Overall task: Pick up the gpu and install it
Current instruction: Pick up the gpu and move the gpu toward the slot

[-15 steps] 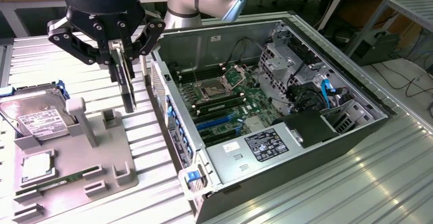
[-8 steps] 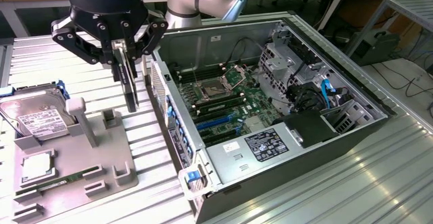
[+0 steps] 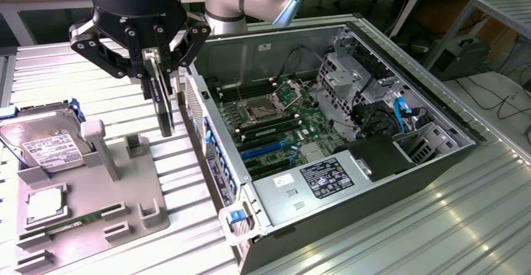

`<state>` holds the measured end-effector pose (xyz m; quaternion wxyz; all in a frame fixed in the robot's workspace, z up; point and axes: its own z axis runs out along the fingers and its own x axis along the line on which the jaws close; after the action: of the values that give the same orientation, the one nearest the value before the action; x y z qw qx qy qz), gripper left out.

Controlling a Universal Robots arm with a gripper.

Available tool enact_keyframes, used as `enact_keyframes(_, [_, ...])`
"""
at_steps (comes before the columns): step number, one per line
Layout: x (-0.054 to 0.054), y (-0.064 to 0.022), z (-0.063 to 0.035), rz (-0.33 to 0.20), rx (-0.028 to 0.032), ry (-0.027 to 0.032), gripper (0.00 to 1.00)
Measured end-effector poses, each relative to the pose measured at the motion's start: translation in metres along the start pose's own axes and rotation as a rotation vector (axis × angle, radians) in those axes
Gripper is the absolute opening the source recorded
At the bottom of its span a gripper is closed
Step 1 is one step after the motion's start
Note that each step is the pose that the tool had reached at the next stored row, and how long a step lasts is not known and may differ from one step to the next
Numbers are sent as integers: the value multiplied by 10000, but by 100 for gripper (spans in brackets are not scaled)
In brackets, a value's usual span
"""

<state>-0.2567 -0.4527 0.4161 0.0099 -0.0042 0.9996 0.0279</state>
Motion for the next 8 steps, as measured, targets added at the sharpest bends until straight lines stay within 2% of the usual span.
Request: enact_keyframes(8, [-44, 0, 1, 0, -1, -1, 28])
